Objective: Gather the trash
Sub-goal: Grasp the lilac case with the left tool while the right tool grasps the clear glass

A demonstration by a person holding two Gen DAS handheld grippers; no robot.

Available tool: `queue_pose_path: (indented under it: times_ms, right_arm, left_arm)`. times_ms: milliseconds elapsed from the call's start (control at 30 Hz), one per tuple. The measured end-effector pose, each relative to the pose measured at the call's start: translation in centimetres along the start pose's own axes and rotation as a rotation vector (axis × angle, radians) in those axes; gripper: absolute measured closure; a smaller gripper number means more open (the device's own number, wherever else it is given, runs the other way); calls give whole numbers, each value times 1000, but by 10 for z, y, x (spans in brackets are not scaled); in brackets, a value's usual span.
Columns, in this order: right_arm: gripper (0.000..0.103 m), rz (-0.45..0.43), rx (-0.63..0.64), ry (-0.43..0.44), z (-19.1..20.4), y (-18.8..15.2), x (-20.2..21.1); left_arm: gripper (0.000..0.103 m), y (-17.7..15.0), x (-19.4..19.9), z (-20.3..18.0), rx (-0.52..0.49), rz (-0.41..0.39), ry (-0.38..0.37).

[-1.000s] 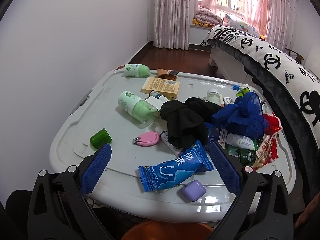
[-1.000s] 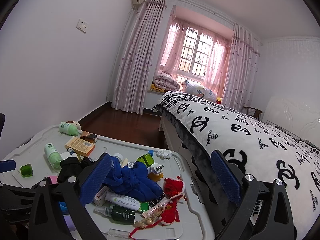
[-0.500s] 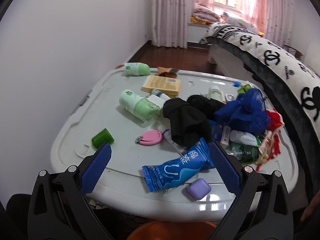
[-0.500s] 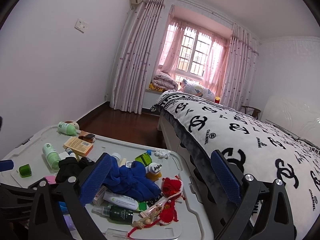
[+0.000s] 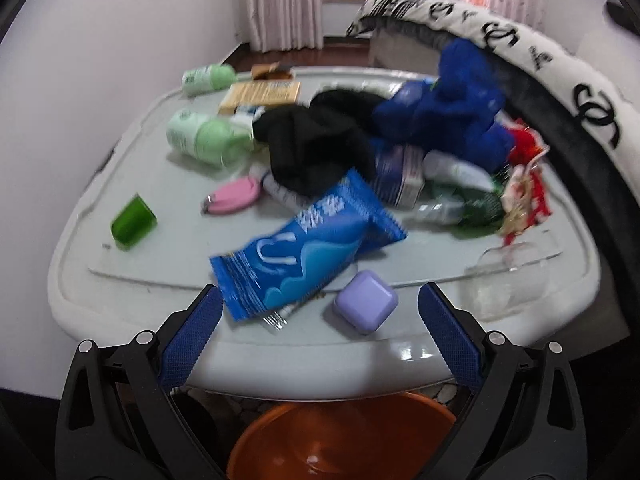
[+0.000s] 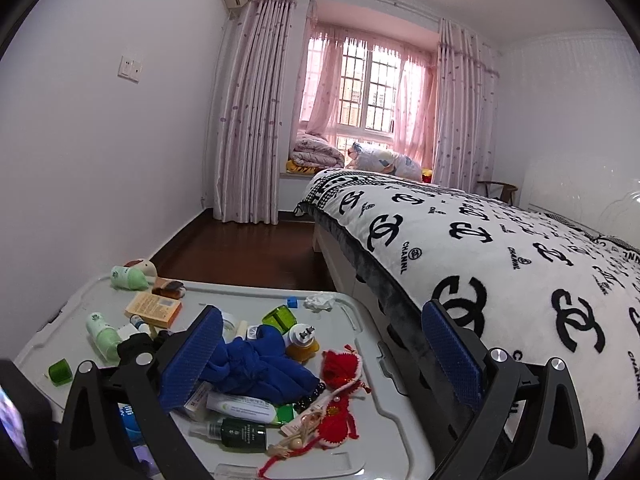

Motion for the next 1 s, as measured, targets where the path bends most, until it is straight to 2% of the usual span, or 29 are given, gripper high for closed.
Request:
queue_pose_path:
  times_ms: [67, 100, 133, 167, 200, 367, 433, 467, 600, 833, 933, 1000]
  right_arm:
    - [5, -16, 27, -18, 3, 3, 4]
    - [5, -27, 44, -28, 4, 4, 6]
    - [5, -36, 59, -35, 7, 5, 8]
    - [5, -43, 69, -39, 8, 7, 10]
    - [5, -50, 79, -41, 10, 8, 12]
    - [5, -59, 89, -41, 10, 10, 14]
    - [5, -54, 83, -43, 9, 9, 14]
    - [5, -49, 77, -46, 7, 9, 13]
    - [5, -17, 43, -52, -5, 3, 7]
    - [5, 53, 42, -32, -9, -17, -9]
    - [5, 124, 60, 20, 2, -39, -19]
    - [5, 201, 57, 90, 20, -61, -24]
  left_arm:
    - [11, -4, -9, 2, 13, 14, 33]
    - [15, -6, -13, 3, 25, 19, 45]
    - [29, -8, -15, 3, 34, 27, 43]
    - [36, -11, -19, 2, 44, 45, 42]
    - [37, -14, -22, 0, 57, 57, 36]
    - [39, -11, -27, -11, 41, 16, 58]
    - [51, -9, -25, -13, 55, 10, 5]
    - [65, -8, -23, -12, 53, -3, -3]
    - [65, -9, -22, -10, 40, 26, -49]
    - [65, -6, 3, -7, 11, 20, -50]
    - [65, -11, 17, -10, -18, 19, -77]
    - [65, -14, 30, -11, -42, 5, -90]
Point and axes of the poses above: each gripper's, at about its wrist camera, not at the fingertips, and x roughly against the way its jaws point, z to its left, y to its top, the point moved 6 cm from there along -x, roughly the way its jaws point, and after that the axes turned 15 degrees about x, right-handed, at the moved point
